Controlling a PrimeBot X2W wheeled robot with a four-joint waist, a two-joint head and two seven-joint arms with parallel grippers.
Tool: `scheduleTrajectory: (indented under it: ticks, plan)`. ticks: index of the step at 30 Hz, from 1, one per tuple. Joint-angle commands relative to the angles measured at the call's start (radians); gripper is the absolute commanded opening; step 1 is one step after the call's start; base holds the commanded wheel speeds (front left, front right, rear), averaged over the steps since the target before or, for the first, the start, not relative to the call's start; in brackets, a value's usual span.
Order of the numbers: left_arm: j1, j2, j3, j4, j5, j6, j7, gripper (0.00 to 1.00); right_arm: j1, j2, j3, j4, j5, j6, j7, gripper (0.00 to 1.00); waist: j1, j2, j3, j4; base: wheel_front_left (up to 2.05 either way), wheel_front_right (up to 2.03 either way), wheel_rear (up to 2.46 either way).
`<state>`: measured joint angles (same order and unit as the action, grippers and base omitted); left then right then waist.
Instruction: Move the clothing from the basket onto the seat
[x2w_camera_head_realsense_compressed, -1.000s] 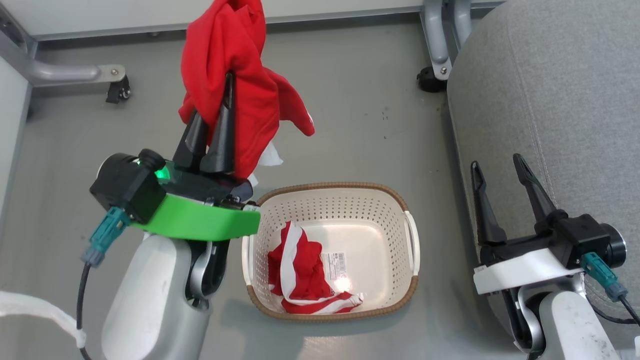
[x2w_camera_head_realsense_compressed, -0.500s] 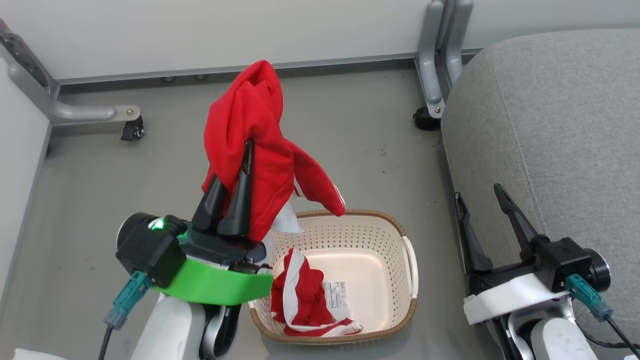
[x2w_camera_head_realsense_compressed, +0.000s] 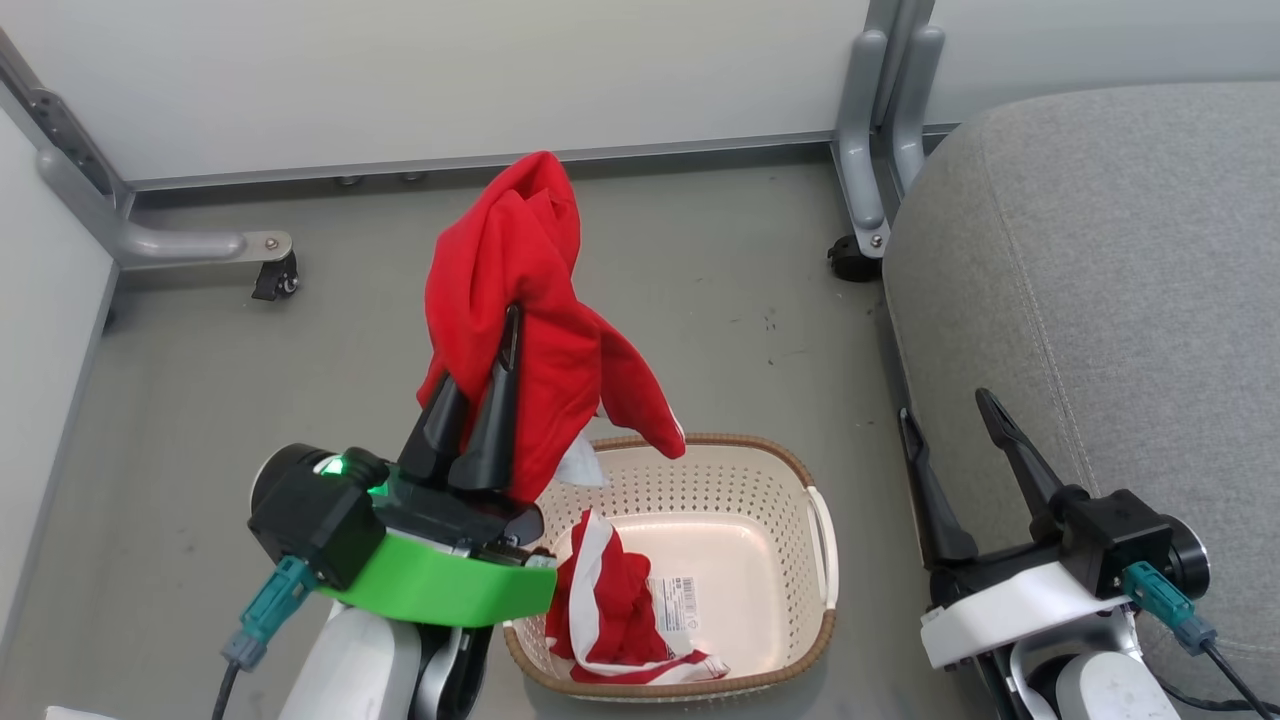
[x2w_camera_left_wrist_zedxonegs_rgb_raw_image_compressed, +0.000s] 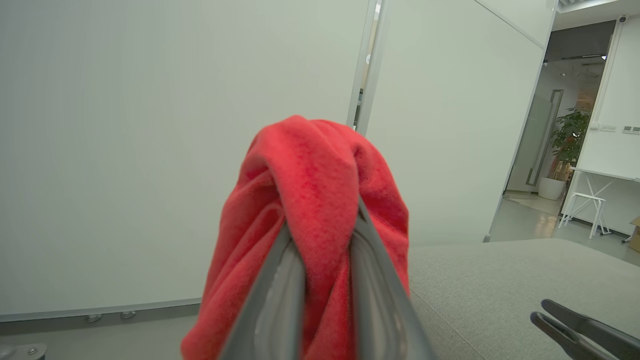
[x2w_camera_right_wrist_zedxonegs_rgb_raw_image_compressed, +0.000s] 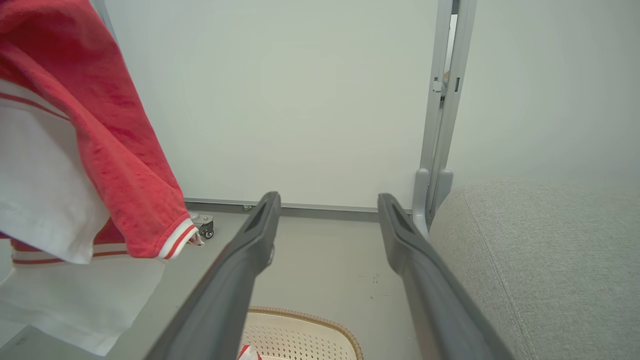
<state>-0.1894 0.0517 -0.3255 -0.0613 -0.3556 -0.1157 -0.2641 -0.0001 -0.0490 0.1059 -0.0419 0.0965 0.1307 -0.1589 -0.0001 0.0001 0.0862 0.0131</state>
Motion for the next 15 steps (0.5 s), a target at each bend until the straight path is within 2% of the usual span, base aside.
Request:
scheduleTrajectory:
  ticks: [1,9,15]
  plan:
    - [0.009,0.000,0.000,-0.001,0.003,-0.005,0.000,0.00,0.014,-0.003,0.000,0.000,0.006,0.000,-0.002,1.00,0.0001,-0.0001,0.000,-0.001,0.00,0.00,0.00]
    - [0.001,-0.001,-0.004,0.002,0.002,-0.006,0.000,0.00,-0.003,-0.003,0.026,0.006,0.003,0.000,0.001,1.00,0.0001,-0.0001,0.006,-0.004,0.00,0.00,0.00]
    - [-0.005,-0.001,-0.010,0.005,-0.002,-0.005,0.000,0.00,-0.033,-0.021,0.146,0.021,0.048,0.000,0.038,1.00,0.0001,-0.0001,0.012,-0.002,0.00,0.00,0.00]
